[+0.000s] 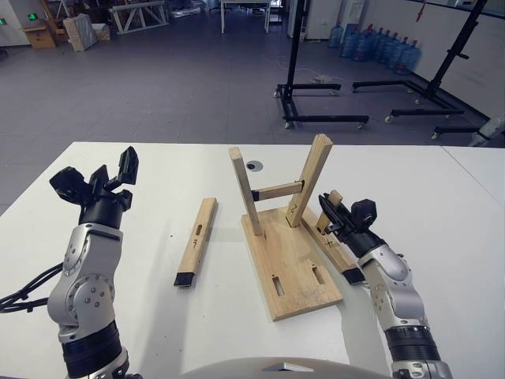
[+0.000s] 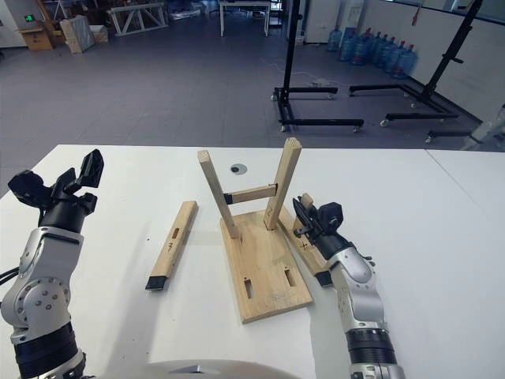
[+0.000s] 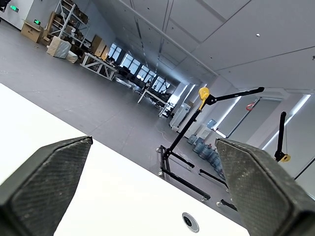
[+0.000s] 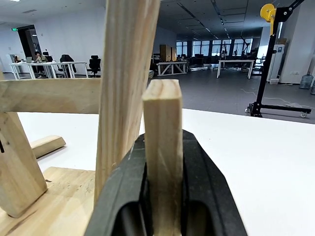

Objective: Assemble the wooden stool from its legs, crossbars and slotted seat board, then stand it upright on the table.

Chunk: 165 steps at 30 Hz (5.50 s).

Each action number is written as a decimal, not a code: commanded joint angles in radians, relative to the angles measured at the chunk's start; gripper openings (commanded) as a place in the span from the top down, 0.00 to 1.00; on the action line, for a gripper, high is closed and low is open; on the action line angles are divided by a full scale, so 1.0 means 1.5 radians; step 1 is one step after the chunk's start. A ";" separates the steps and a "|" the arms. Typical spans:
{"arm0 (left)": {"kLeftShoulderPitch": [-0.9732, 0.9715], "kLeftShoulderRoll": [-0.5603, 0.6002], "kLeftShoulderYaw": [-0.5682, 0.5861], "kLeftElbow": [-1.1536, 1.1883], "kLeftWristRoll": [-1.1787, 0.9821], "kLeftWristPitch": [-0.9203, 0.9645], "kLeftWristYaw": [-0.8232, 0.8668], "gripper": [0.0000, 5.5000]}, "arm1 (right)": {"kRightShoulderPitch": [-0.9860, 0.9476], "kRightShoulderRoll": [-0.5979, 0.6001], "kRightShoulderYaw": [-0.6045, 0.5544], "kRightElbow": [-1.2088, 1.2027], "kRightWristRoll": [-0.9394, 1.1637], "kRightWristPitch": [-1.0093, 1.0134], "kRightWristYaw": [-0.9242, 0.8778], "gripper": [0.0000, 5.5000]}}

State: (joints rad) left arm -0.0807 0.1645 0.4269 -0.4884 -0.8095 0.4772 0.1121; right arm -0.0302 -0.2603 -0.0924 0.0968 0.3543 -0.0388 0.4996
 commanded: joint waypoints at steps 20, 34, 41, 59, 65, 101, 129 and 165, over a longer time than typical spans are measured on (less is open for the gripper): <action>-0.002 0.016 -0.007 0.018 0.011 0.000 -0.018 0.17 | -0.064 -0.112 -0.150 -0.263 0.266 0.312 0.012 0.53; -0.008 0.022 -0.015 0.020 0.016 0.004 -0.019 0.17 | -0.347 0.016 -0.010 -0.386 -0.011 0.588 -0.678 0.53; 0.011 0.011 -0.022 0.007 0.018 0.003 -0.013 0.17 | -0.314 0.074 0.022 -0.424 -0.088 0.660 -0.684 0.53; -0.001 0.016 -0.034 0.023 0.021 0.006 -0.027 0.17 | -0.324 0.193 0.038 -0.333 -0.221 0.564 -0.644 0.53; -0.003 0.019 -0.034 0.023 0.021 0.008 -0.027 0.17 | -0.336 0.213 0.033 -0.326 -0.245 0.553 -0.636 0.53; 0.140 0.021 -0.074 -0.173 -0.001 0.091 0.033 0.17 | -0.421 -0.281 -0.303 -0.229 0.144 0.804 -0.037 0.53; 0.234 0.015 -0.115 -0.200 -0.039 0.196 0.100 0.02 | 0.034 -0.256 0.038 -0.237 -0.016 0.586 0.042 0.15; 0.118 0.094 -0.037 -0.099 -0.104 0.193 -0.028 0.02 | -0.040 -0.264 -0.134 -0.011 0.034 0.468 0.086 0.63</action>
State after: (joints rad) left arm 0.1647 0.2506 0.3195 -0.6813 -0.8993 0.7540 0.1191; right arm 0.0064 -0.6440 -0.1888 0.0022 0.3541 0.6886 0.6334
